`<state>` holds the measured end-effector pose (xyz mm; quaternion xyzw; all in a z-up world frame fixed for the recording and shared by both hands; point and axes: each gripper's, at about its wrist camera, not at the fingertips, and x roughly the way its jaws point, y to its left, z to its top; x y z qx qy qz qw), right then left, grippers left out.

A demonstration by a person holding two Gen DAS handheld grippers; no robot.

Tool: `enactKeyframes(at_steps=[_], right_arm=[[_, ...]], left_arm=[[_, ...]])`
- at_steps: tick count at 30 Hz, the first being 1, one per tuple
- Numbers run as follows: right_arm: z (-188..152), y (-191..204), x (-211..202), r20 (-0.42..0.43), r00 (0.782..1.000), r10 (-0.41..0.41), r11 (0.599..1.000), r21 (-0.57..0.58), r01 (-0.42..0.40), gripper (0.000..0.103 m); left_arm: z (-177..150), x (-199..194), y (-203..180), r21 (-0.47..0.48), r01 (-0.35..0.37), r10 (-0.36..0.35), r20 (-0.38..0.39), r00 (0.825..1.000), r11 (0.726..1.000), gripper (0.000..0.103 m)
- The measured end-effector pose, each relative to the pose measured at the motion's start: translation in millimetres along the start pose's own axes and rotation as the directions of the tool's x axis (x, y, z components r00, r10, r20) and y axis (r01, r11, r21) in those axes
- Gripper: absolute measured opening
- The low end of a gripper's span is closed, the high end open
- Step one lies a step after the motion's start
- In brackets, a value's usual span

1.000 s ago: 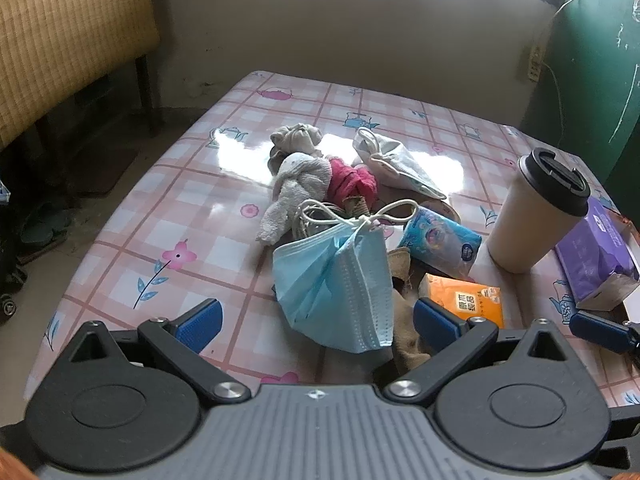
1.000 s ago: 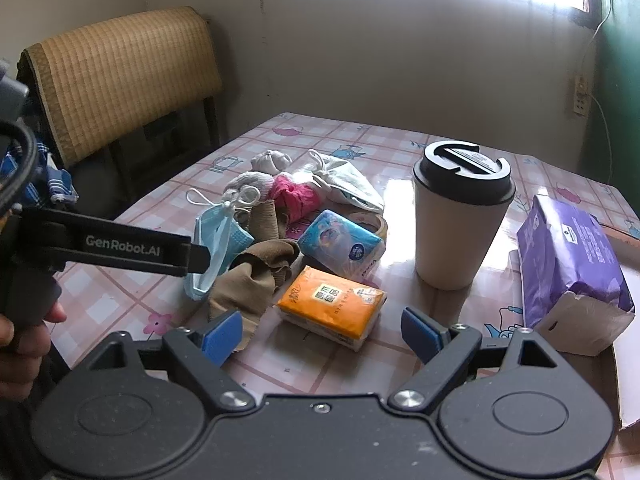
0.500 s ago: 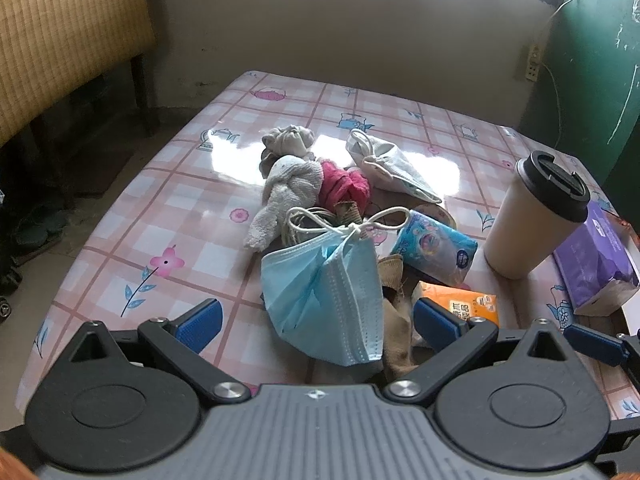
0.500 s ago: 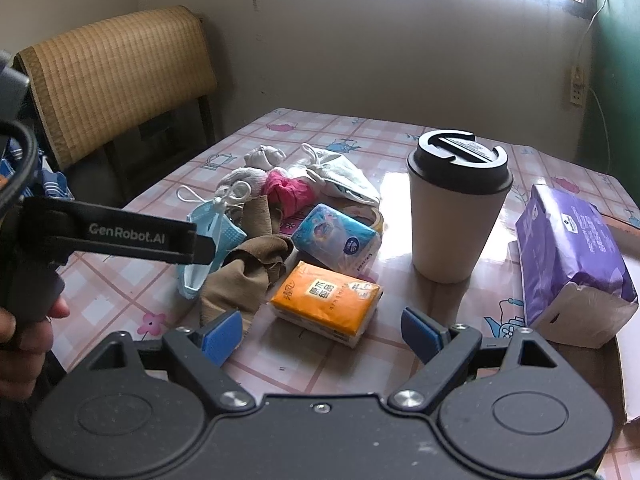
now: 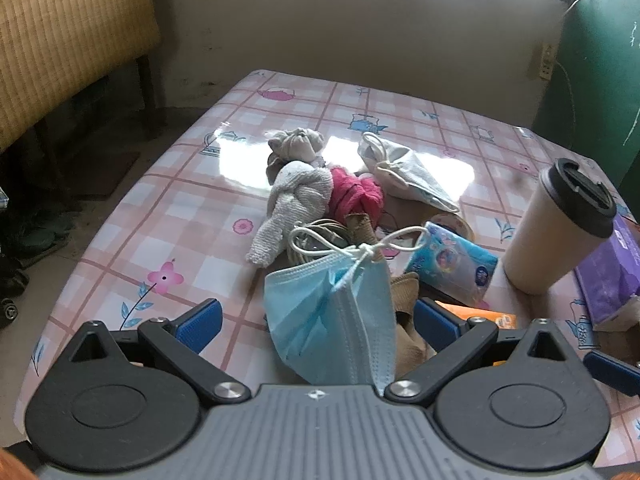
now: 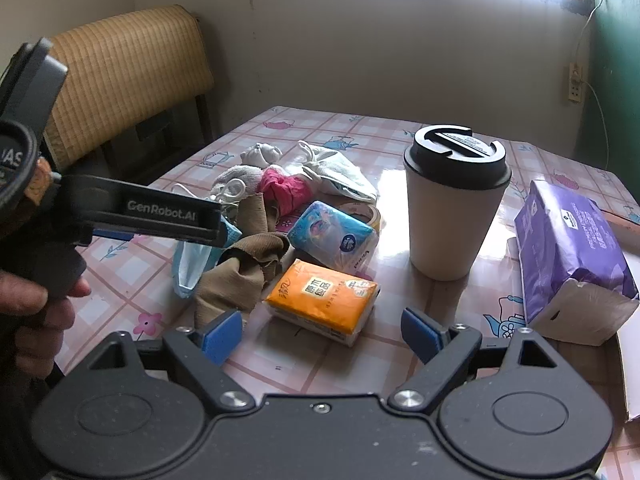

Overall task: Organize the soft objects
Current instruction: 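Grasp the blue surgical mask with the left tool while right tool approaches orange tissue pack, then close the right tool on the orange tissue pack and lift it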

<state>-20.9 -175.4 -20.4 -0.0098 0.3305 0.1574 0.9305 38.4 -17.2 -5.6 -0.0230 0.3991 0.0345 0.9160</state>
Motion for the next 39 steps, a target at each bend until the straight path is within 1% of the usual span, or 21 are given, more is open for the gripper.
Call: enactKeyframes(at_steps=[6,9,12,13,15,16,18,19,21,22,24,25,26,28,29,31,34,36,39], right_arm=[[-0.4,0.4,2.4,-0.008,1.0,-0.001,1.0,0.004,0.001,0.101],[-0.4,0.8,3.2,-0.012,1.0,-0.005,1.0,0.003,0.005,0.101],[-0.4,1.1,4.2,-0.016,1.0,-0.007,1.0,0.003,0.007,0.101],[-0.4,1.3,4.4,-0.017,1.0,-0.008,1.0,0.004,0.008,0.101],[-0.3,1.9,5.8,-0.021,1.0,-0.011,1.0,0.004,0.011,0.101],[-0.3,2.0,7.1,-0.023,1.0,-0.014,1.0,0.005,0.014,0.101],[-0.3,1.9,9.3,-0.028,0.999,-0.017,1.0,0.011,0.018,0.101],[0.3,1.8,11.5,-0.034,0.999,-0.018,1.0,0.021,0.018,0.101],[1.3,0.8,14.6,-0.041,0.999,-0.018,0.999,0.039,0.02,0.101],[1.8,0.0,16.3,-0.043,0.999,-0.018,0.999,0.048,0.02,0.101],[2.2,-0.8,19.5,-0.047,0.999,-0.019,0.998,0.061,0.022,0.101],[2.5,-1.5,22.2,-0.055,0.998,-0.019,0.997,0.075,0.023,0.101],[3.0,-2.3,25.2,-0.064,0.998,-0.02,0.995,0.092,0.026,0.101],[4.3,-2.5,30.8,-0.081,0.997,-0.017,0.992,0.123,0.027,0.101],[5.0,-2.4,34.3,-0.086,0.996,-0.017,0.99,0.136,0.029,0.101],[7.8,-1.9,42.5,-0.099,0.994,-0.054,0.986,0.152,0.069,0.101],[13.7,-0.6,53.4,-0.127,0.991,-0.05,0.973,0.217,0.077,0.101],[17.7,5.7,61.5,-0.134,0.989,-0.066,0.974,0.206,0.093,0.101],[21.2,12.4,76.7,-0.156,0.982,-0.11,0.971,0.196,0.14,0.101]], left_arm=[[0.6,11.6,7.8,-0.015,-0.015,0.014,-0.043,0.999,1.0,0.103],[-0.6,16.2,13.9,0.0,-0.041,0.041,-0.033,0.999,0.999,0.103],[-1.5,25.0,20.0,-0.014,-0.033,0.032,-0.06,0.998,0.999,0.103],[-1.4,28.1,22.0,-0.023,-0.024,0.023,-0.056,0.998,0.999,0.103],[-2.9,31.7,25.3,-0.021,-0.027,0.026,-0.055,0.998,0.999,0.103],[-3.4,33.4,26.6,-0.024,-0.017,0.015,-0.063,0.998,1.0,0.098],[-4.6,36.7,28.2,-0.031,0.027,-0.029,-0.069,0.997,0.999,0.089],[-5.6,37.5,28.3,-0.03,0.046,-0.048,-0.068,0.997,0.998,0.077],[-6.7,37.0,28.5,-0.024,0.067,-0.068,-0.054,0.996,0.997,0.067],[-7.0,35.5,28.7,-0.018,0.073,-0.074,-0.044,0.996,0.997,0.055],[-6.8,31.9,31.7,-0.021,0.08,-0.081,-0.022,0.996,0.997,0.042],[-6.3,29.8,34.0,-0.034,0.087,-0.088,-0.013,0.996,0.996,0.033],[-6.3,27.0,36.6,-0.045,0.091,-0.091,-0.001,0.996,0.995,0.029],[-5.9,21.0,41.2,-0.052,0.098,-0.097,0.016,0.995,0.994,0.025],[-5.9,16.9,43.1,-0.052,0.096,-0.095,0.029,0.995,0.994,0.024],[-5.2,8.4,45.5,-0.051,0.09,-0.087,0.054,0.995,0.995,0.024],[-4.9,-0.2,48.9,-0.058,0.082,-0.078,0.07,0.995,0.995,0.024],[-4.6,-2.6,49.6,-0.054,0.079,-0.074,0.075,0.994,0.995,0.024],[-4.5,-4.1,49.9,-0.055,0.08,-0.076,0.074,0.994,0.995,0.024]])
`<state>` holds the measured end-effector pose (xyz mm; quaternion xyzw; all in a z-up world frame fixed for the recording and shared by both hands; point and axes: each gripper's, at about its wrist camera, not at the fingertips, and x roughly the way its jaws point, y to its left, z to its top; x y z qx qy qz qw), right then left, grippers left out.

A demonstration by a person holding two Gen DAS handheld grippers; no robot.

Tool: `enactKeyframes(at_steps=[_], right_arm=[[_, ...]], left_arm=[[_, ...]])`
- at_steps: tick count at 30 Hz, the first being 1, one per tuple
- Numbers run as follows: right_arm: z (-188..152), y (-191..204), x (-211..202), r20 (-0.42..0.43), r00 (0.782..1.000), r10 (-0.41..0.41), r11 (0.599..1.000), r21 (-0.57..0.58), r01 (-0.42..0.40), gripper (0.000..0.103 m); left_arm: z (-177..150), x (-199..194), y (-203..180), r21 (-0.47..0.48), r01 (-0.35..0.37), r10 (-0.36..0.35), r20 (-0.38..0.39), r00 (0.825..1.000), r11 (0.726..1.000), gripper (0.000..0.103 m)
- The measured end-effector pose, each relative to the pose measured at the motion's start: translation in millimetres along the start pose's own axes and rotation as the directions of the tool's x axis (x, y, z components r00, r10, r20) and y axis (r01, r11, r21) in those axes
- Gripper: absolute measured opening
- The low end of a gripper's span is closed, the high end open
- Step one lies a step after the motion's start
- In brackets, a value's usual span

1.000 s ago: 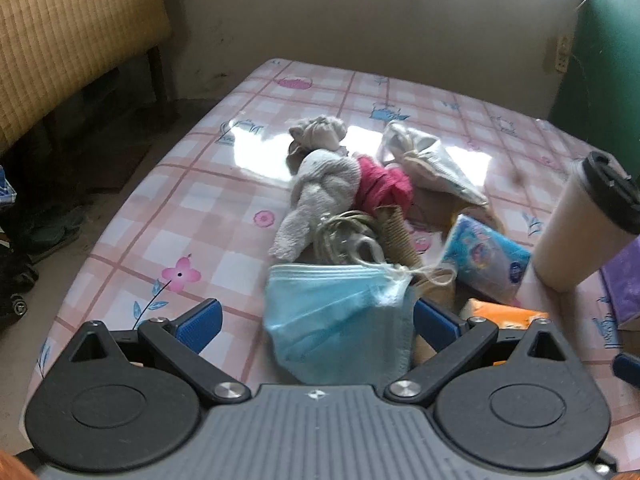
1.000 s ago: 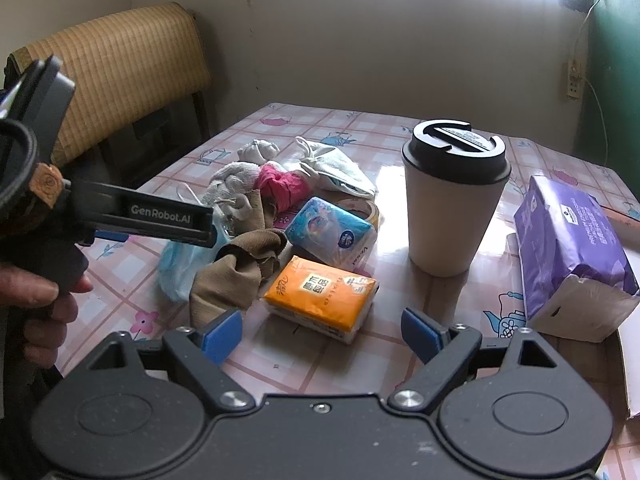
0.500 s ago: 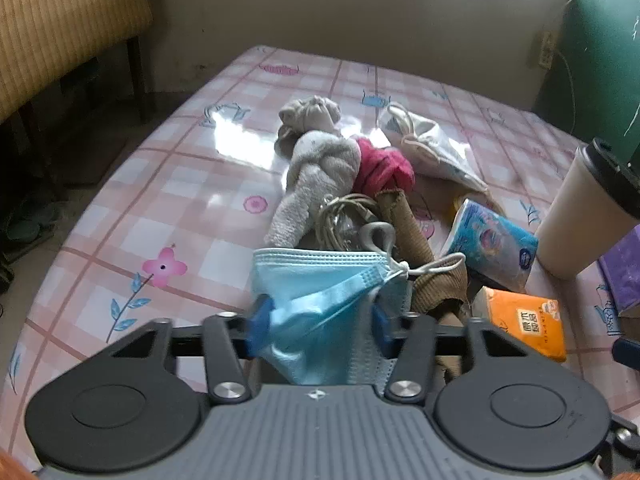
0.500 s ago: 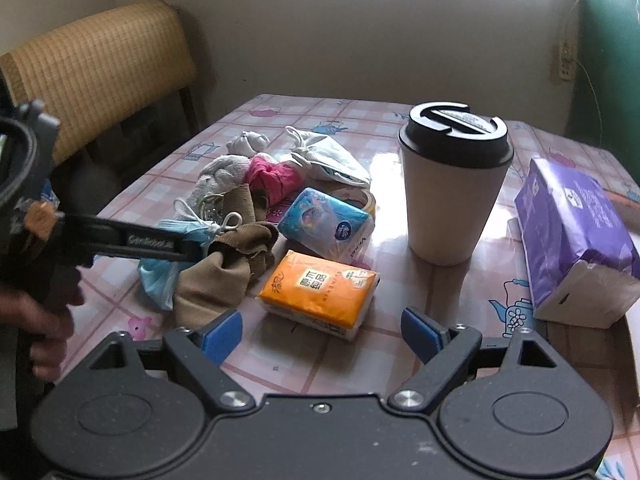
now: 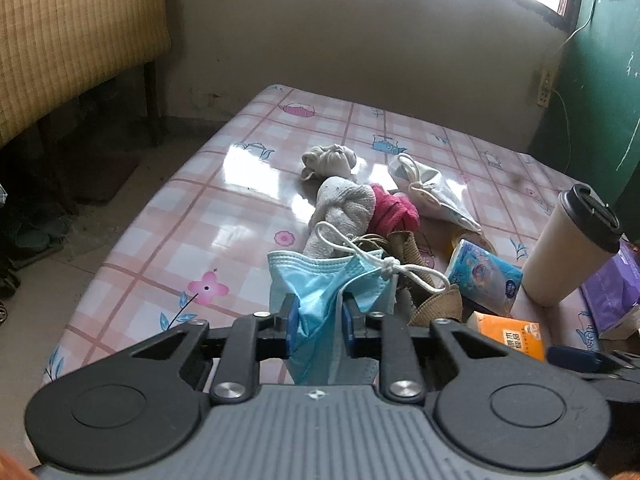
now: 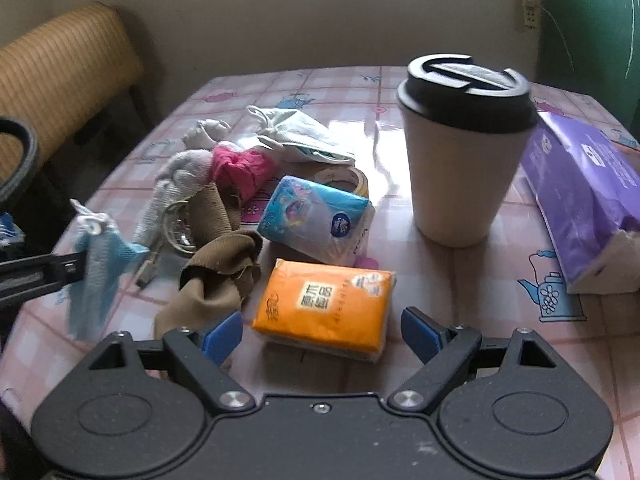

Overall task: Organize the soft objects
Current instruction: 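Close the right tool on the orange tissue pack and lift it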

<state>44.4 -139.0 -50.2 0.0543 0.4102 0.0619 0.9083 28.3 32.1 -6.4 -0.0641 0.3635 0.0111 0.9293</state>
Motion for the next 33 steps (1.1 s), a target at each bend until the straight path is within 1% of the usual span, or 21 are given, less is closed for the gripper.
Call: enactKeyframes(at_steps=[1,3,6,7,10,17,22,30,33], right_arm=[[1.1,1.0,4.6,-0.007,1.0,-0.018,1.0,0.009,0.018,0.101],[3.4,0.6,14.7,-0.024,0.999,-0.024,1.0,0.019,0.024,0.1],[2.6,3.1,18.4,-0.017,0.999,-0.047,0.999,-0.023,0.047,0.088],[2.7,3.3,15.8,-0.012,0.999,-0.048,0.998,-0.028,0.047,0.087],[3.0,1.5,-0.6,0.029,0.998,-0.052,0.997,-0.047,0.053,0.087],[21.2,1.2,-48.9,0.114,0.993,-0.005,0.997,-0.075,0.013,0.087],[36.5,1.5,-71.2,0.133,0.991,0.024,0.996,-0.092,-0.012,0.087],[58.3,-3.2,-88.7,0.141,0.989,0.039,0.994,-0.104,-0.025,0.087],[67.2,-5.4,-93.0,0.156,0.987,0.039,0.993,-0.112,-0.022,0.087]], left_arm=[[-0.4,-0.8,-0.2,-0.002,-0.001,0.001,-0.002,1.0,1.0,0.024],[-0.8,-2.8,-1.1,0.002,0.001,-0.001,0.0,1.0,1.0,0.024],[-0.2,-4.4,-3.0,-0.003,0.012,-0.012,-0.001,1.0,1.0,0.024],[0.1,-5.5,-4.7,-0.001,0.012,-0.012,0.001,1.0,1.0,0.024],[2.0,-8.1,-9.1,0.01,0.019,-0.019,0.007,1.0,1.0,0.024],[13.3,-18.3,-19.2,0.019,0.026,-0.026,0.028,0.999,0.999,0.024],[27.9,-24.4,-27.9,0.039,0.034,-0.036,0.031,0.999,0.999,0.024],[48.1,-27.8,-41.8,0.08,0.039,-0.041,0.028,0.999,0.996,0.024],[54.4,-28.4,-45.6,0.067,0.046,-0.048,0.028,0.998,0.997,0.024]])
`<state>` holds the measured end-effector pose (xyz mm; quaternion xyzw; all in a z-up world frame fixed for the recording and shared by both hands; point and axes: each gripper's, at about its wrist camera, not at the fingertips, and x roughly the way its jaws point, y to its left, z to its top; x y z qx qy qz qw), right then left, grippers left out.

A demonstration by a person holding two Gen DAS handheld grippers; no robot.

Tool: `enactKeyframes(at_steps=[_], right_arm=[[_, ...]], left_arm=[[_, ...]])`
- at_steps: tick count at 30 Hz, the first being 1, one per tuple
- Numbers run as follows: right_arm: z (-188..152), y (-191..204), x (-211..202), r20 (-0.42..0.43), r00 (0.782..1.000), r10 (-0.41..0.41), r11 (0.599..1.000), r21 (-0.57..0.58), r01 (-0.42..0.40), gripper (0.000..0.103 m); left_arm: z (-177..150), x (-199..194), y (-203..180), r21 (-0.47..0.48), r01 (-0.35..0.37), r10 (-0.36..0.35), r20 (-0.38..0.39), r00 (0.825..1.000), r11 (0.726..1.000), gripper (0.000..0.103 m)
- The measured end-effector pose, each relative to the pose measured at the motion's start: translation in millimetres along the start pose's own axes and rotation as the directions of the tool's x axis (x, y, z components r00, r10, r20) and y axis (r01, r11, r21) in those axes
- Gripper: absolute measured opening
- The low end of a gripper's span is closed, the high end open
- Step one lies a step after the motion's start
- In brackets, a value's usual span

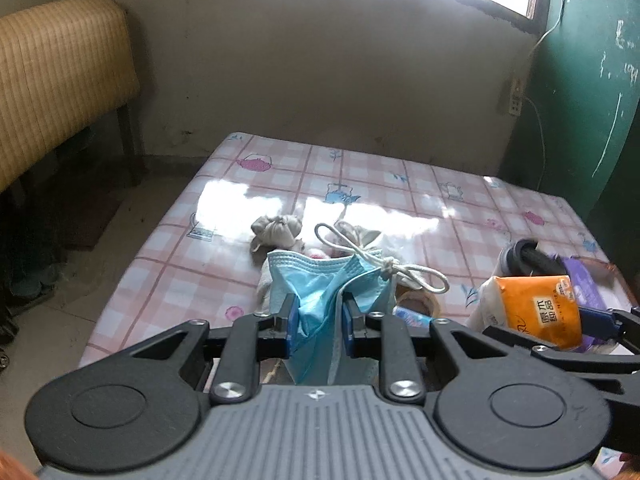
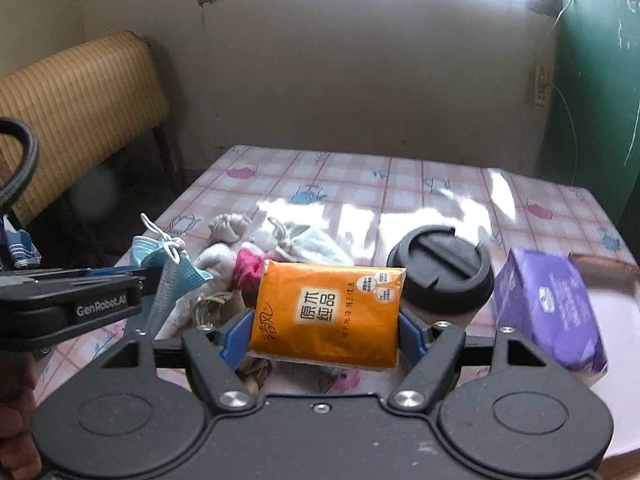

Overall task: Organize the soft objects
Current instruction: 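Close the right tool on the orange tissue pack and lift it, then carry the mask and tissue pack with both tools toward the cardboard box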

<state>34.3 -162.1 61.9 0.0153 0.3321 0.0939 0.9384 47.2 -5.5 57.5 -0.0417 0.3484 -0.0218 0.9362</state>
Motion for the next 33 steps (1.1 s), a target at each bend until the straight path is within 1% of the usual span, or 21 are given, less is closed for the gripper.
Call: enactKeyframes(at_steps=[5,19,27,33], right_arm=[[6.2,-8.6,-2.8,0.012,1.0,0.003,1.0,0.002,-0.003,0.087],[15.7,-46.6,-11.3,0.026,0.999,-0.023,0.999,0.033,0.022,0.087],[16.3,-64.0,-18.7,0.034,0.999,-0.036,0.998,0.047,0.034,0.087],[16.5,-76.1,-24.4,0.036,0.998,-0.046,0.998,0.054,0.044,0.087]], left_arm=[[4.4,0.1,-13.5,0.009,0.013,-0.013,0.013,1.0,1.0,0.024],[13.5,2.1,-45.6,0.034,0.039,-0.039,0.019,0.999,0.999,0.024],[17.9,-0.5,-67.3,0.068,0.048,-0.05,0.023,0.999,0.996,0.024],[20.5,-2.1,-83.6,0.095,0.067,-0.07,0.028,0.997,0.993,0.024]])
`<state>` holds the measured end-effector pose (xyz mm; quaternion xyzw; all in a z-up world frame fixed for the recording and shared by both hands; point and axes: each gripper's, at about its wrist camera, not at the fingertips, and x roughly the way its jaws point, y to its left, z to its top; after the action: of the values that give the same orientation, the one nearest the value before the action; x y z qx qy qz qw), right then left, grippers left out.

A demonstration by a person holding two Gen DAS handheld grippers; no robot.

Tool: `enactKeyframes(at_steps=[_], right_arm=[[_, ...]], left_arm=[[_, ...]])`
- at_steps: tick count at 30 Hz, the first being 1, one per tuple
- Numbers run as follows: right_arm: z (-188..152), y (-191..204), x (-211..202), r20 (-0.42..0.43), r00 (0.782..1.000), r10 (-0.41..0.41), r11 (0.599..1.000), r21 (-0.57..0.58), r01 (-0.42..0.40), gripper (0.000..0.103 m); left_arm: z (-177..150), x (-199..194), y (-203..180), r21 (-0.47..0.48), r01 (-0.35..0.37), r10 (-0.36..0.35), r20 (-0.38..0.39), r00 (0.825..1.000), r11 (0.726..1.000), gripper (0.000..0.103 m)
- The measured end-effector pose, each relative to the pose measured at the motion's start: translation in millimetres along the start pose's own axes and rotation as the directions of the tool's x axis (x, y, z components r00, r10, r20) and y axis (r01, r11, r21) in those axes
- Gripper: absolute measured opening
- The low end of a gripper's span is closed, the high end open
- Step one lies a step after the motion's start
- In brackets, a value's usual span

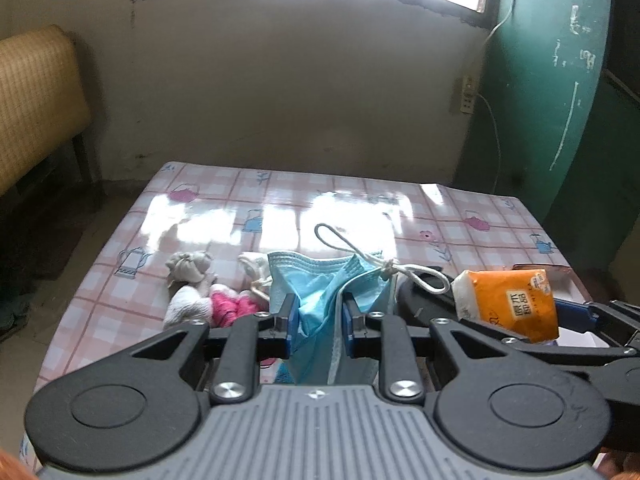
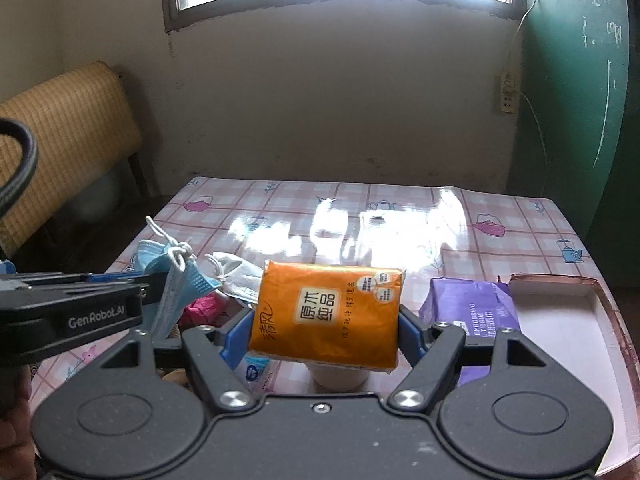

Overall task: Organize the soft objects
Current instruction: 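Carry the mask and tissue pack with both tools toward the cardboard box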

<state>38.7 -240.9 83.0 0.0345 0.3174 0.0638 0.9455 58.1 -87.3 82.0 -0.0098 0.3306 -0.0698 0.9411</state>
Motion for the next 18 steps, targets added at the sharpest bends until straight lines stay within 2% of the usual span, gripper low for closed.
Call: enactKeyframes(at_steps=[18], right_arm=[[3.8,-55.9,-10.9,0.008,0.998,-0.064,0.997,0.045,0.064,0.087]], left_arm=[[7.7,6.5,-59.7,0.076,0.079,-0.079,0.006,0.997,0.994,0.024]])
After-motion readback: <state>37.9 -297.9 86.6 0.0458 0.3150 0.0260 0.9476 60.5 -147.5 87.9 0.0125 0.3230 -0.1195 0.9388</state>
